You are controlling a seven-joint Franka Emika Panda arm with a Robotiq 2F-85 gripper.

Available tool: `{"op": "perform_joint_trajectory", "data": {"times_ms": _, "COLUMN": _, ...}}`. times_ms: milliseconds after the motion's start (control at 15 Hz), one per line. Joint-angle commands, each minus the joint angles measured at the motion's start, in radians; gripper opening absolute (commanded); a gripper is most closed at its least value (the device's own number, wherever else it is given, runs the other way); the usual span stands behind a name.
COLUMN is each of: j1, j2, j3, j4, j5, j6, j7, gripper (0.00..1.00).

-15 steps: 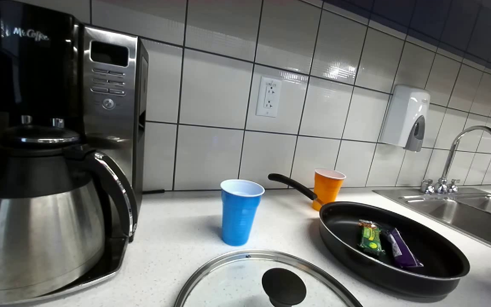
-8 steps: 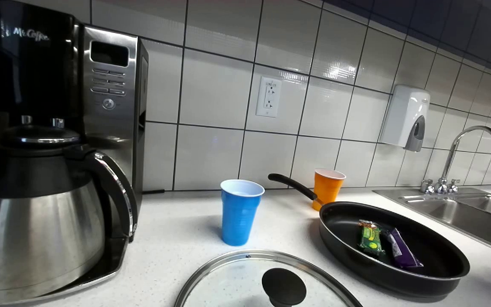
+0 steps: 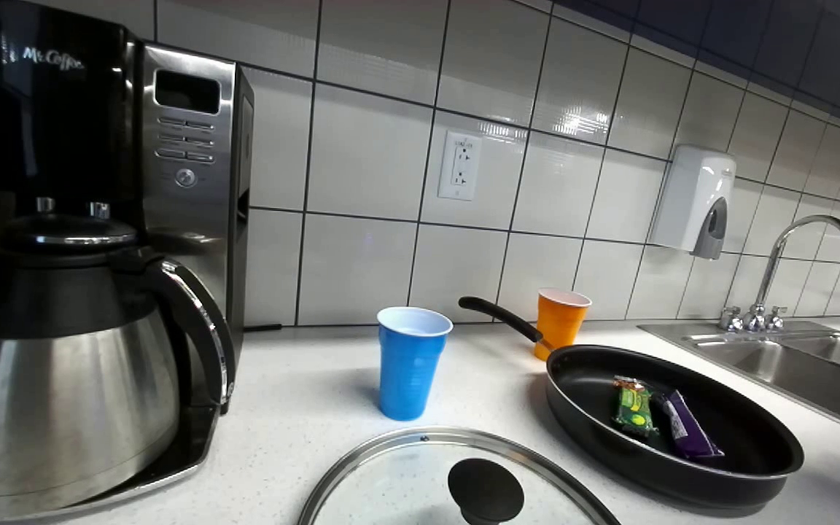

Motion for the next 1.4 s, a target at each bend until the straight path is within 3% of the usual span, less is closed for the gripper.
{"op": "perform_joint_trajectory", "data": {"times_ms": 0, "j1": 0.031, "j2": -0.057, "j3": -0.016, "j4": 0.014, "j5": -0.034, "j6": -0.045, "j7": 0.031, "gripper": 0.16}}
{"op": "perform_joint_trajectory", "data": {"times_ms": 600, "j1": 0.107, "j2": -0.165, "j3": 0.036, "j4": 0.125, "j5": -0.076, "j6": -0.201, "j7": 0.000, "gripper": 0.16}}
{"op": "perform_joint_trajectory", "data": {"times_ms": 1133, "j1": 0.216, "j2": -0.120, "j3": 0.139, "j4": 0.271, "j5": 0.062, "j6": -0.297, "j7": -0.125, "gripper": 0.16}}
{"op": "perform_joint_trajectory", "data": {"times_ms": 1333, "j1": 0.252, "j2": -0.079, "j3": 0.182, "j4": 0.316, "j5": 0.143, "j6": -0.311, "j7": -0.240, "gripper": 0.16}}
